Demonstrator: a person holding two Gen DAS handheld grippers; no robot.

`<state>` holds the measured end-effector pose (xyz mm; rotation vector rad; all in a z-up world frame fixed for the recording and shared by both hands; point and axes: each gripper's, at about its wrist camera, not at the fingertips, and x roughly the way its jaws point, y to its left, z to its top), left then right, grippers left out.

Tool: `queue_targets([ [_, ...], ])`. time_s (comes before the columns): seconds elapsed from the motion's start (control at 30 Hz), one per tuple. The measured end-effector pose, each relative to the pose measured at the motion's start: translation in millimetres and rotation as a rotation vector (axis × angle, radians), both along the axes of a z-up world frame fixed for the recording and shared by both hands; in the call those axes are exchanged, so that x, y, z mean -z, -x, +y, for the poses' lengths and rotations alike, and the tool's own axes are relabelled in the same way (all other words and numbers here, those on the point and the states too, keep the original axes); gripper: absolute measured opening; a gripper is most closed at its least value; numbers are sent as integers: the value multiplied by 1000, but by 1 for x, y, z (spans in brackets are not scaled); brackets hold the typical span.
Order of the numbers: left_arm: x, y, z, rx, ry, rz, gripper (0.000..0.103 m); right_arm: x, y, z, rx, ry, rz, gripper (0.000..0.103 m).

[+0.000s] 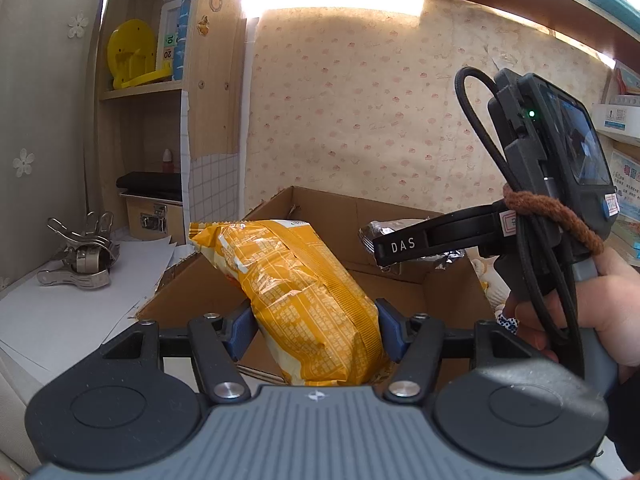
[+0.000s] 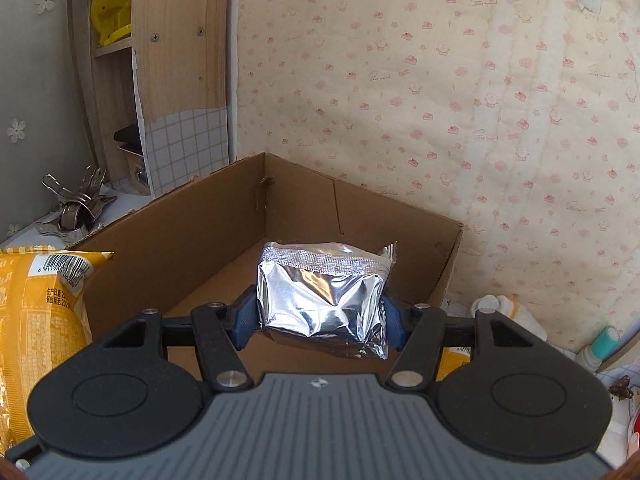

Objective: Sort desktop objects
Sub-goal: 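Carry the yellow bag and foil pouch with both grippers over the shoebox, then lower both items into the shoebox and open both grippers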

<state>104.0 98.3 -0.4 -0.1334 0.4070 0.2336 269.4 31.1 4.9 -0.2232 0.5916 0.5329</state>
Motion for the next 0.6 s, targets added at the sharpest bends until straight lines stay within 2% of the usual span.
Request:
queue_targets([
  [0.47,1,-5,0,-4,2,16,65,7,-5,6,-6,17,25,61],
  [0.6,3,-6,0,-10,2,25,65,9,-6,7,-7,21,24,64],
])
